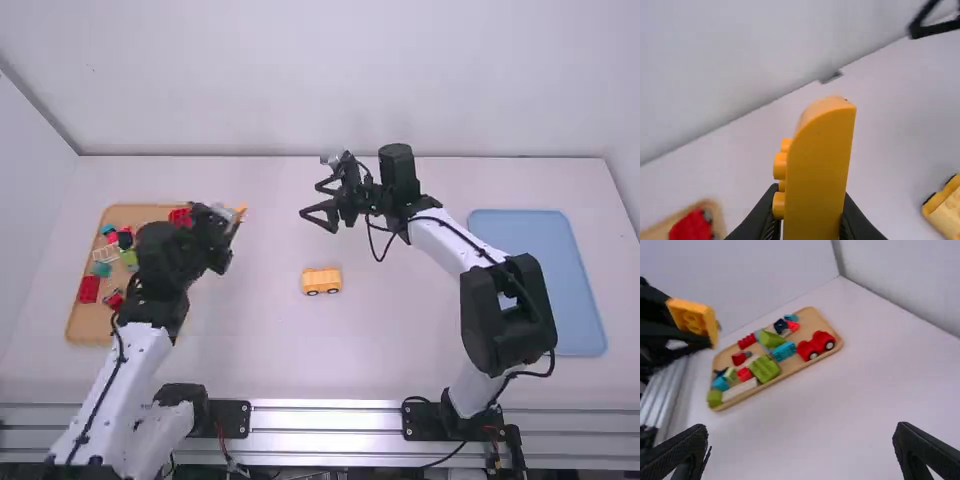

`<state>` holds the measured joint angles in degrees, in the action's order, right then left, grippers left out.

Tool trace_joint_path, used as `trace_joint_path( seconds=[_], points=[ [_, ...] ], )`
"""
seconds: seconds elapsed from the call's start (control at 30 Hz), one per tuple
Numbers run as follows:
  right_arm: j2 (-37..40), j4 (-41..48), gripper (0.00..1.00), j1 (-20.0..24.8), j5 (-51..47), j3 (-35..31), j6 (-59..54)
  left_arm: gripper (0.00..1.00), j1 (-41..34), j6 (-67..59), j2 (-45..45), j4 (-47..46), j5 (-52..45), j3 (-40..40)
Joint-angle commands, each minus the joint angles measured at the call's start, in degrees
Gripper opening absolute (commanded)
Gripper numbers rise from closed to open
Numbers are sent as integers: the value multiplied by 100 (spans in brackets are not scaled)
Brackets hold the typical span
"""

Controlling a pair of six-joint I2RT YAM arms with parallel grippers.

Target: Assemble lego blocks to make yellow taxi

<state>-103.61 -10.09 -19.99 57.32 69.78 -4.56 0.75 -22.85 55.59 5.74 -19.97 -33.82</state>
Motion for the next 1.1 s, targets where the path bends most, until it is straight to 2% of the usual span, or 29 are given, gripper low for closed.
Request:
trace_joint_path(
  seconds=[0.0,0.17,0.23,0.37,0.43,0.47,0.63,0.77,0.9,1.0,1.07],
  points=[
    [-15,-2,100,-79,264,151,170,2,-590,-55,595,503,507,35],
    [-15,-76,88,-138,13,31,179,2,-1213,654,1565,1947,595,35],
    [-17,-310,87,-136,-83,-116,256,2,-1311,935,1858,2365,590,26],
    [-17,-1845,90,-46,-50,-726,1130,2,-1436,1333,2391,2780,564,-116],
    [-17,-2870,93,-20,-227,-1141,1727,2,-1513,1416,2677,2782,232,-315],
    [-17,-3029,92,-22,-295,-1217,1843,2,-1541,1508,2743,2824,157,-365],
    [-17,-3281,91,-17,-684,-1425,2020,2,-1788,2013,3073,3353,140,-494],
    [-17,-3276,85,-22,-680,-1425,2022,2,-2065,2009,3220,3720,229,-492],
    [-17,-3254,75,-20,-682,-1425,2022,2,-2308,2009,3244,3805,531,-490],
    [-17,-3224,62,-20,-686,-1425,2020,2,-2426,2011,3244,3801,898,-490],
    [-17,-3211,60,-20,-758,-1425,2022,2,-2439,2015,3244,3803,953,-487]
  ],
)
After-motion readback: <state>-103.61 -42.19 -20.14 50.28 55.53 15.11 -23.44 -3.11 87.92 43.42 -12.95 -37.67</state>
